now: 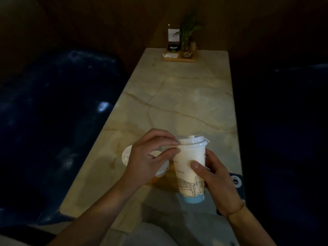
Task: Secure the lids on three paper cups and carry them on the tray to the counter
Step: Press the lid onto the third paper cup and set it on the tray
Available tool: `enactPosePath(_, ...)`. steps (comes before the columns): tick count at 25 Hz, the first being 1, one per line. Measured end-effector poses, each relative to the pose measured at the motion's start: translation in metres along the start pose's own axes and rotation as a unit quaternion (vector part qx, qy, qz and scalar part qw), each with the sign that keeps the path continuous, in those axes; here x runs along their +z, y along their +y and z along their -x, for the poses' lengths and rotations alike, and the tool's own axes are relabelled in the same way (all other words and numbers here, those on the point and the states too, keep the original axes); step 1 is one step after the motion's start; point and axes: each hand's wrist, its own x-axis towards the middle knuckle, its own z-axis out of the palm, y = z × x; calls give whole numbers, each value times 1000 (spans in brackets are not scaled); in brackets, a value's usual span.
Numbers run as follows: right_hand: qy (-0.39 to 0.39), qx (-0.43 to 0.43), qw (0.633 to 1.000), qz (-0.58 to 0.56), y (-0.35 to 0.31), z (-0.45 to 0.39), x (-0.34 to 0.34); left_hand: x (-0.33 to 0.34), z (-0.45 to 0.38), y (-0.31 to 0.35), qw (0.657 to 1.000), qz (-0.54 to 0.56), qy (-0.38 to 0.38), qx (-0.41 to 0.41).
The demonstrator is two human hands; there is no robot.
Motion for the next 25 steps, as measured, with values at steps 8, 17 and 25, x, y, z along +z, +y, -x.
enactPosePath(8,-24,12,999,-42,-13,5,-8,1,-4,8,997,-45,32,48)
enactPosePath(17,-43,7,999,-22,-20,5,-8,-1,-9,9,992,-82,27,88)
enactPosePath(25,4,-42,999,29,-20,-3,10,10,-13,7,950,-245,21,194)
